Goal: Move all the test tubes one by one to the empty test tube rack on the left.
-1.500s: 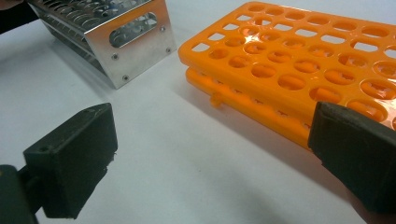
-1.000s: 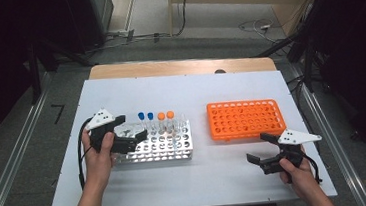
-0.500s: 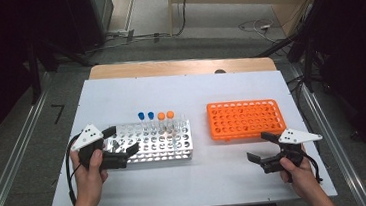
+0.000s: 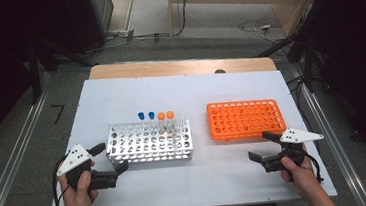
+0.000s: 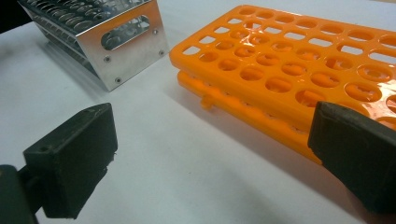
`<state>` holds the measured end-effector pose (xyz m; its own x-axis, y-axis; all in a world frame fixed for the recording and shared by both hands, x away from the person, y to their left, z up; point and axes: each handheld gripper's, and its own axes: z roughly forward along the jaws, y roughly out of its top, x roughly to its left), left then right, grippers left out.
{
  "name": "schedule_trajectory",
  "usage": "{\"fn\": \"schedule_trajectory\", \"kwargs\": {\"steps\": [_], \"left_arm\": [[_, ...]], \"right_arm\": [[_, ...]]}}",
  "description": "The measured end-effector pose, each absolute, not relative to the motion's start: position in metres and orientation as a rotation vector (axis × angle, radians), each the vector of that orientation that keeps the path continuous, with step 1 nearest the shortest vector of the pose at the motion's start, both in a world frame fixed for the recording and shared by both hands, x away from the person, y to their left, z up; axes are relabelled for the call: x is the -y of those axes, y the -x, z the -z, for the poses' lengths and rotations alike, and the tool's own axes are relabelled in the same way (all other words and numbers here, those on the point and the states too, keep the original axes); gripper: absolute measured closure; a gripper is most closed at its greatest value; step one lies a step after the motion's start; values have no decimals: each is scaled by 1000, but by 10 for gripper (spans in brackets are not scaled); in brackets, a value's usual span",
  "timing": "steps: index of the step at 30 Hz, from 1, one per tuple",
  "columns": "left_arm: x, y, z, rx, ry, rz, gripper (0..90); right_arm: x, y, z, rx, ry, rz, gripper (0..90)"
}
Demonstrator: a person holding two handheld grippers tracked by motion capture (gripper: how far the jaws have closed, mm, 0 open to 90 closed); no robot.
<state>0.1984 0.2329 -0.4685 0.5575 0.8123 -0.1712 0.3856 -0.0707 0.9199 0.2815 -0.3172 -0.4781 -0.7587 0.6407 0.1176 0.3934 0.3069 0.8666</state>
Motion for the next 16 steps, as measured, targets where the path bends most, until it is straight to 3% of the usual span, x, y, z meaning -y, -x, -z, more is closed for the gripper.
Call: {"fn": "schedule_trajectory", "kwargs": {"steps": [16], "left_arm": [[-232,-202,471,-1018,-1690,-458,0]], "right_arm": [[317,-283,478,-2330,-940,-1429,3]]}}
